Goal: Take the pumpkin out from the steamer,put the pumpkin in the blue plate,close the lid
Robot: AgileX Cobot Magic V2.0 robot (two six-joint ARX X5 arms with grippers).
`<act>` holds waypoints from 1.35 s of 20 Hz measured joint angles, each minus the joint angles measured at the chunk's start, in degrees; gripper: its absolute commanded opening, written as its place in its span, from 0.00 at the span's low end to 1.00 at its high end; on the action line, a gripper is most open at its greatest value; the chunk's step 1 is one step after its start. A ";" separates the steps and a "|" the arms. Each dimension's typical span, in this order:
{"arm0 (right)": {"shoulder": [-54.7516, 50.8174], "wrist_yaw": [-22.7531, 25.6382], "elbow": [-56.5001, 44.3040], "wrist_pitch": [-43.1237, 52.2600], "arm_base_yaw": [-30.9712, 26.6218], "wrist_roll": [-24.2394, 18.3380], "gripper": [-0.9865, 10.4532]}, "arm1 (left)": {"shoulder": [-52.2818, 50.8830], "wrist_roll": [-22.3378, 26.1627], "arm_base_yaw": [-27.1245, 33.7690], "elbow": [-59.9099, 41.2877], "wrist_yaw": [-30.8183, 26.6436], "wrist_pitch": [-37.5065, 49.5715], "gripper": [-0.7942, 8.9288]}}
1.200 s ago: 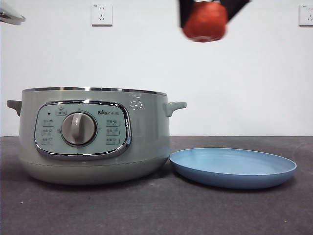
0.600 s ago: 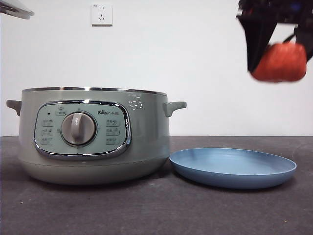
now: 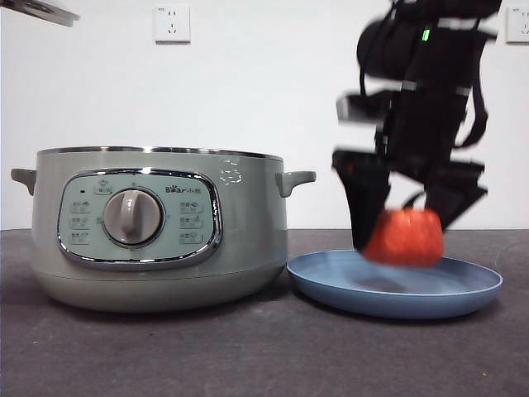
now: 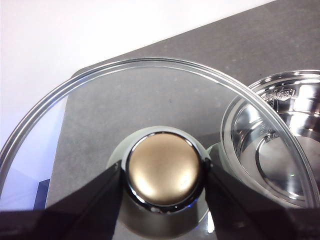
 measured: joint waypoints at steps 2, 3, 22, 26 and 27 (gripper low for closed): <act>2.84 -0.02 -0.02 -0.04 -0.02 0.00 0.10 | 0.00 0.00 0.02 0.00 0.00 0.33 0.07; 3.80 0.00 -0.02 -0.07 -0.02 0.00 0.14 | 0.00 0.00 0.00 0.00 0.00 0.52 0.07; -9.38 1.68 -0.02 -4.85 0.24 0.09 0.50 | 6.14 0.24 0.02 0.00 18.10 9.09 0.07; -20.22 1.68 -0.02 -7.69 0.24 0.28 0.50 | 13.97 0.24 0.00 0.00 25.46 14.21 0.07; -22.75 1.68 -0.02 -8.07 0.24 0.31 0.50 | 15.91 0.24 0.00 0.00 26.77 15.30 0.07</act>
